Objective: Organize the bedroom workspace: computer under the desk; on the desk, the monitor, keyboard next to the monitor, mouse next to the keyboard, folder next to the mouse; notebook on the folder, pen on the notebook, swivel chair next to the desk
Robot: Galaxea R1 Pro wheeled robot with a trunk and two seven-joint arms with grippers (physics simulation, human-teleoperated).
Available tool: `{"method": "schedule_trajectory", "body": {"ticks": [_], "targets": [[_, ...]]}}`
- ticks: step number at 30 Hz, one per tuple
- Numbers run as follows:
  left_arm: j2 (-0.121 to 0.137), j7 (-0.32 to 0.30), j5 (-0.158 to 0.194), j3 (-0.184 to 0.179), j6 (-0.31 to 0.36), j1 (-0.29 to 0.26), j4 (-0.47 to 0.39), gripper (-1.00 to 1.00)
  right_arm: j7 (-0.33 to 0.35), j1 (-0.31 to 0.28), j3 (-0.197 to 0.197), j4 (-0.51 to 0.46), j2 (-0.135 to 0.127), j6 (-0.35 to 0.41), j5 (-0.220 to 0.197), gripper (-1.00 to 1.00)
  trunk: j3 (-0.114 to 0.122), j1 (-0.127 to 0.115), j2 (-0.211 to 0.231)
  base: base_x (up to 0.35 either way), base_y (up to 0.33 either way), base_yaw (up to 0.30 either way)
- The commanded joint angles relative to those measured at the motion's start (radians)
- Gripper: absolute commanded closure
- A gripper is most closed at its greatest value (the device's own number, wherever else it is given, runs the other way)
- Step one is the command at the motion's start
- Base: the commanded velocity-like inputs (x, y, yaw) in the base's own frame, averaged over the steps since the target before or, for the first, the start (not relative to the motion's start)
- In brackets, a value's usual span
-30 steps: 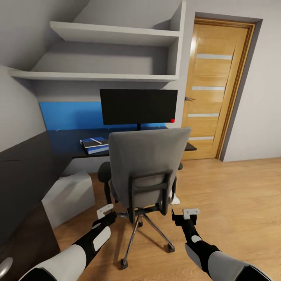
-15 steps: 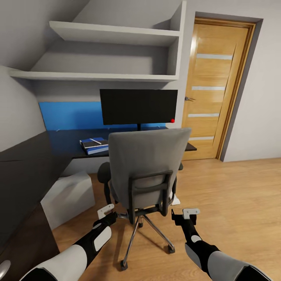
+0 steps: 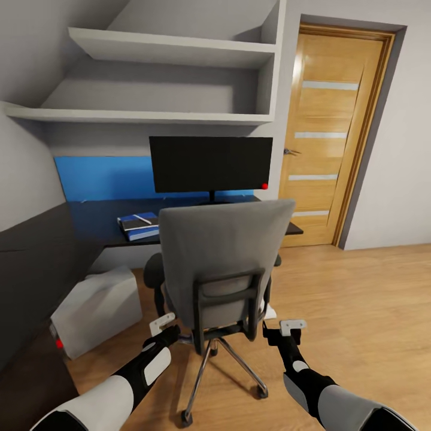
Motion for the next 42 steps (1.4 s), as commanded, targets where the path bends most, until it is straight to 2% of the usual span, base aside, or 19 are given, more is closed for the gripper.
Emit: {"method": "schedule_trajectory", "body": {"ticks": [1, 8, 17, 27, 36, 42], "targets": [[0.001, 0.005, 0.01, -0.009, -0.005, -0.001, 0.0, -1.0, -0.007, -0.001, 0.009, 0.0, 0.0, -0.002, -0.003, -1.0, -0.001, 0.0, 0.0, 0.158, -0.003, 0.0], [-0.001, 0.005, 0.01, -0.009, -0.004, -0.001, 0.0, -1.0, -0.007, -0.001, 0.009, 0.0, 0.001, -0.002, -0.003, -1.0, -0.001, 0.0, 0.0, 0.09, -0.001, 0.035], [-0.001, 0.005, 0.011, -0.009, -0.004, -0.001, 0.001, -1.0, -0.007, -0.001, 0.01, 0.0, 0.002, -0.002, -0.003, -1.0, -0.001, 0.0, 0.0, 0.002, 0.0, 0.252], [-0.014, 0.005, 0.01, -0.01, -0.005, -0.001, 0.015, -1.0, -0.007, -0.001, 0.01, 0.002, 0.002, -0.002, -0.003, -1.0, -0.001, 0.0, 0.0, 0.0, 0.0, 0.257], [-0.014, 0.005, 0.01, -0.01, -0.005, -0.001, 0.015, -1.0, -0.007, -0.001, 0.009, 0.002, 0.0, -0.002, -0.002, -1.0, -0.001, 0.0, 0.0, -0.008, 0.0, 0.027], [-0.014, 0.005, 0.01, -0.01, -0.005, -0.001, 0.015, -1.0, -0.007, -0.001, 0.009, 0.002, 0.0, -0.002, -0.001, -1.0, -0.001, 0.0, 0.0, -0.255, 0.0, 0.001]]}}
